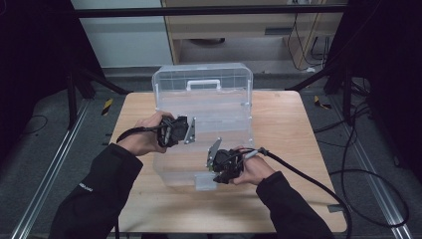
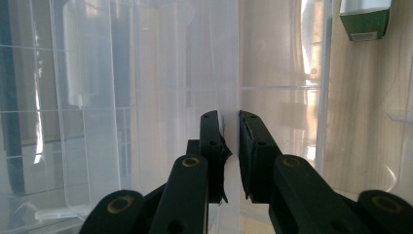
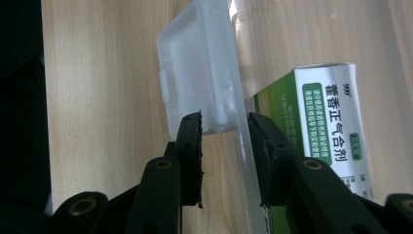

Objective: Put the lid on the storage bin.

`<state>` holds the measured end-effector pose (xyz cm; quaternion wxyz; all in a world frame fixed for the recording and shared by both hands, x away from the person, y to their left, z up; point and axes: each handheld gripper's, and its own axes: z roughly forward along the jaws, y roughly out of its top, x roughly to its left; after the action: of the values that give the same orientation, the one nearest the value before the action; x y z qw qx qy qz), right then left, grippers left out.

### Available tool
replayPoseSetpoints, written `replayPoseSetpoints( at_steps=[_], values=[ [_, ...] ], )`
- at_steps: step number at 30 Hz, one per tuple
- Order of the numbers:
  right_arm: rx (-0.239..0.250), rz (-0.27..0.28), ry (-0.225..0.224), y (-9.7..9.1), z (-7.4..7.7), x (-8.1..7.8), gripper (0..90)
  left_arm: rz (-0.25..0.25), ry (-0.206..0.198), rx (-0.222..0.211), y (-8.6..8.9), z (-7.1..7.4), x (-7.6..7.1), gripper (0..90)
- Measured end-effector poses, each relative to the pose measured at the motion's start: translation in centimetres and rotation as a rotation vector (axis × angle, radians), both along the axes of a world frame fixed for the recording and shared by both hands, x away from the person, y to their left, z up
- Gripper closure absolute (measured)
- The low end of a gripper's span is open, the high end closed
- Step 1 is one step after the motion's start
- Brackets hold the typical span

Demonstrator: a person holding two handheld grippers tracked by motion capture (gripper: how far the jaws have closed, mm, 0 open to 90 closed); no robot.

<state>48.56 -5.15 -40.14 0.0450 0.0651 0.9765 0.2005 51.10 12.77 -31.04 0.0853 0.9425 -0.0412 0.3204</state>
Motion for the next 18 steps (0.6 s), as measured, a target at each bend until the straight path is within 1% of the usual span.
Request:
replayPoseSetpoints(
  at_steps=[7,10,11,18],
  values=[
    [-0.001,-0.002,-0.017,0.0,0.0,-0.2,67.1,0.000,-0.002,0.005,-0.1,-0.1,-0.4,80.5],
    [-0.003,-0.010,-0.015,0.0,0.0,-0.3,67.2,-0.001,0.000,0.004,-0.1,-0.2,-0.5,80.5],
    [-0.002,-0.007,-0.017,0.0,0.0,-0.3,67.2,0.003,0.002,0.012,-0.1,-0.1,-0.6,80.5],
    [0.003,-0.011,-0.028,-0.1,0.0,-0.5,67.1,-0.006,0.003,-0.001,0.0,-0.4,-1.1,80.3]
  ],
)
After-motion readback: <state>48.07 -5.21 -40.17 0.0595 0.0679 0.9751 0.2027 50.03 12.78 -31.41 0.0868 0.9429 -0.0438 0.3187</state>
